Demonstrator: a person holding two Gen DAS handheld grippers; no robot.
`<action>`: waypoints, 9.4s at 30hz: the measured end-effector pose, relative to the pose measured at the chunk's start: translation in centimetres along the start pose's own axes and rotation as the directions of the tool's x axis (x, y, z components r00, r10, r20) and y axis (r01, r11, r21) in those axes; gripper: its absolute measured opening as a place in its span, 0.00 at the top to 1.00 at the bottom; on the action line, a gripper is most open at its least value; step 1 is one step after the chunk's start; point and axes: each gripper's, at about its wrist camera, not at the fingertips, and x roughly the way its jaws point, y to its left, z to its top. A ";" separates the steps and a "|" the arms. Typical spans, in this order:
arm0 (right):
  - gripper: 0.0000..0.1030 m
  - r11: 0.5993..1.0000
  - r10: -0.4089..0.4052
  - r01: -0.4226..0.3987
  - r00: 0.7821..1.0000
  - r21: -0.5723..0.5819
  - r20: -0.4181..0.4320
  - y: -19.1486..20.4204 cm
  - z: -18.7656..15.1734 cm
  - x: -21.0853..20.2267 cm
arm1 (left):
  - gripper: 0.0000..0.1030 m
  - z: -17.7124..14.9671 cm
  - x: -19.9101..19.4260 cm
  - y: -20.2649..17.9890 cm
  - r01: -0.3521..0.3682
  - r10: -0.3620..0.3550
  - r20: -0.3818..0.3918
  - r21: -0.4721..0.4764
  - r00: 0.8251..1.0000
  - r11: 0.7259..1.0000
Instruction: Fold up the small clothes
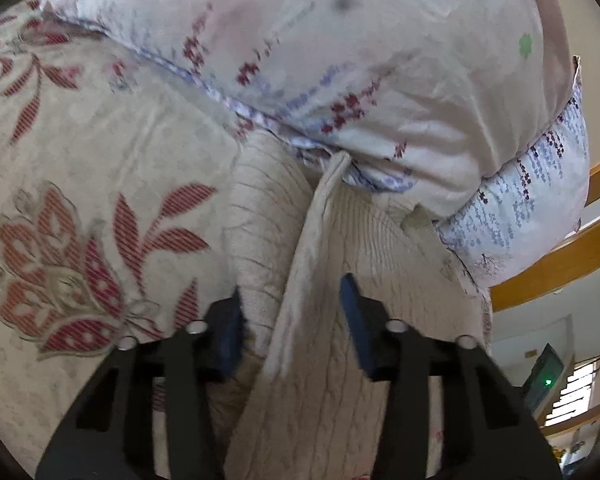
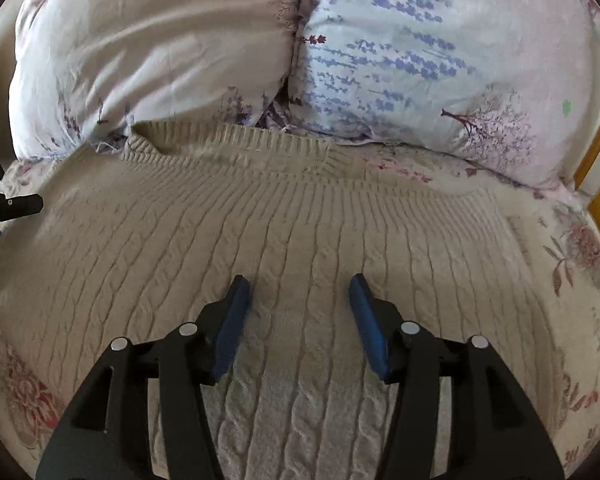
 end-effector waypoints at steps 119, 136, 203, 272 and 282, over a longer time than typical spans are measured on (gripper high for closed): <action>0.91 0.861 0.231 -0.284 0.958 0.422 0.173 -20.9 -8.5 -10.7 | 0.84 -16.1 8.0 -20.0 0.174 -0.077 -0.273 0.355 0.959 0.919; 0.82 0.905 0.036 -0.037 0.999 0.423 0.011 -20.9 -10.0 -8.5 | 0.81 -17.1 6.2 -19.8 0.165 -0.054 -0.236 0.483 0.970 0.860; 0.30 0.623 0.507 -0.409 0.860 0.667 0.053 -25.6 -3.8 0.6 | 0.28 -9.1 16.0 -21.2 0.144 -0.080 -0.304 0.194 0.949 0.970; 0.92 0.869 0.318 -0.283 0.948 0.407 -0.022 -7.9 3.0 0.4 | 0.42 -9.7 -3.5 -11.3 -0.117 0.103 0.055 0.514 0.993 0.850; 0.67 0.876 0.365 -0.365 0.929 0.315 0.061 -7.4 1.6 -5.2 | 0.38 -10.1 -4.4 -10.1 -0.180 0.161 0.081 0.503 0.984 0.845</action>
